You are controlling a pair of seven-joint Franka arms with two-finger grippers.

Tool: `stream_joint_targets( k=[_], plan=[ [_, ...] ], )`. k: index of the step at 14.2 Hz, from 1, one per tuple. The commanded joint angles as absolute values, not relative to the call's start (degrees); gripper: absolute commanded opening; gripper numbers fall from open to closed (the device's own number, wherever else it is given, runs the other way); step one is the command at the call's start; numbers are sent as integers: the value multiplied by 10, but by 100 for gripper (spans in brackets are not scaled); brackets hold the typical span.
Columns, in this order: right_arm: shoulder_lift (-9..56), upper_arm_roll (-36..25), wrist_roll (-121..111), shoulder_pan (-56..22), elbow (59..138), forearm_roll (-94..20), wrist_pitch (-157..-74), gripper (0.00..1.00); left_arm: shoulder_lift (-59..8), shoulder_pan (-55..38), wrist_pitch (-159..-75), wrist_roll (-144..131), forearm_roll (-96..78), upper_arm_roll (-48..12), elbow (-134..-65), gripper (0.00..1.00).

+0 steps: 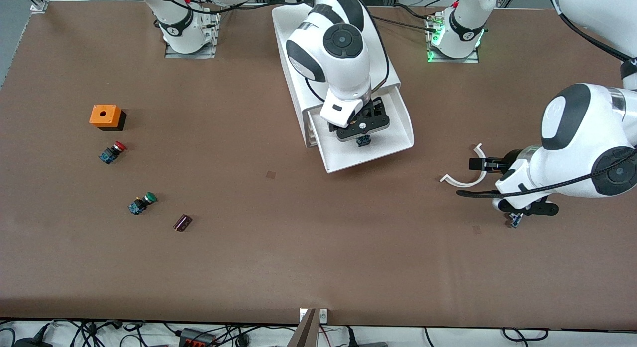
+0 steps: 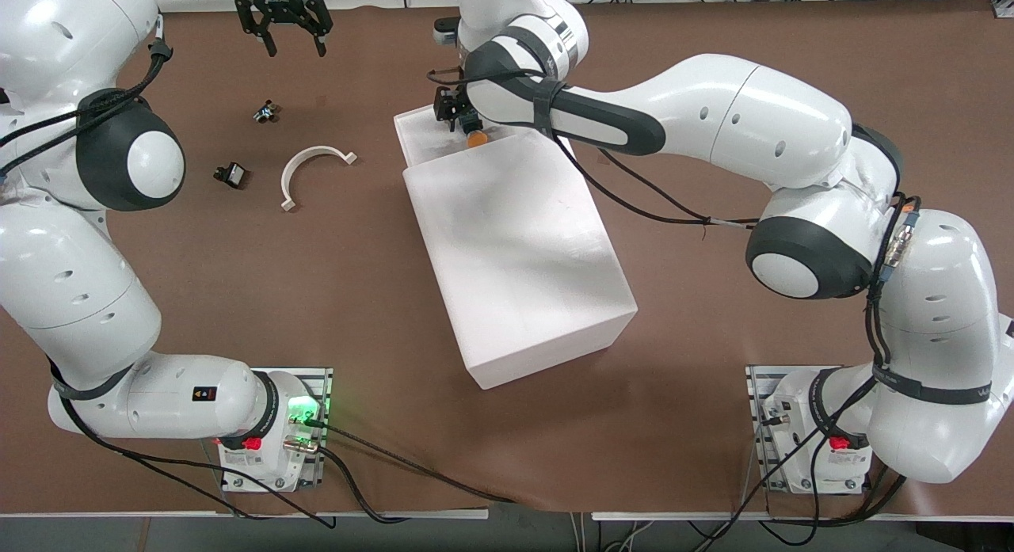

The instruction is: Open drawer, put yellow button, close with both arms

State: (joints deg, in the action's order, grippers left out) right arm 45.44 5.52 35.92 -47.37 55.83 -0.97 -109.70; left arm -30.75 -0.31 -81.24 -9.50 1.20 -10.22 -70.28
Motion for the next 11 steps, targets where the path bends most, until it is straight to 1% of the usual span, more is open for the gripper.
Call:
stream_joint_targets(
  k=[1,3,5,7,9,11],
  plan=[
    [439,49,373,-455,518,-3,-1043,100,-304,-13,-826,-208,18,-140,-704,100],
    [423,49,370,-420,496,-2,-1007,100,-292,-12,-873,-282,18,-168,-733,100],
    [402,49,368,-379,497,-1,-987,100,-266,-14,-938,-328,18,-184,-785,100],
    [396,47,367,-343,499,4,-976,100,-243,-15,-1022,-364,21,-202,-851,100],
    [384,43,354,-303,516,13,-942,100,-223,-16,-1106,-373,24,-216,-919,100],
    [382,43,299,-259,521,14,-895,100,-228,-27,-1174,-390,27,-222,-955,100]
  ],
)
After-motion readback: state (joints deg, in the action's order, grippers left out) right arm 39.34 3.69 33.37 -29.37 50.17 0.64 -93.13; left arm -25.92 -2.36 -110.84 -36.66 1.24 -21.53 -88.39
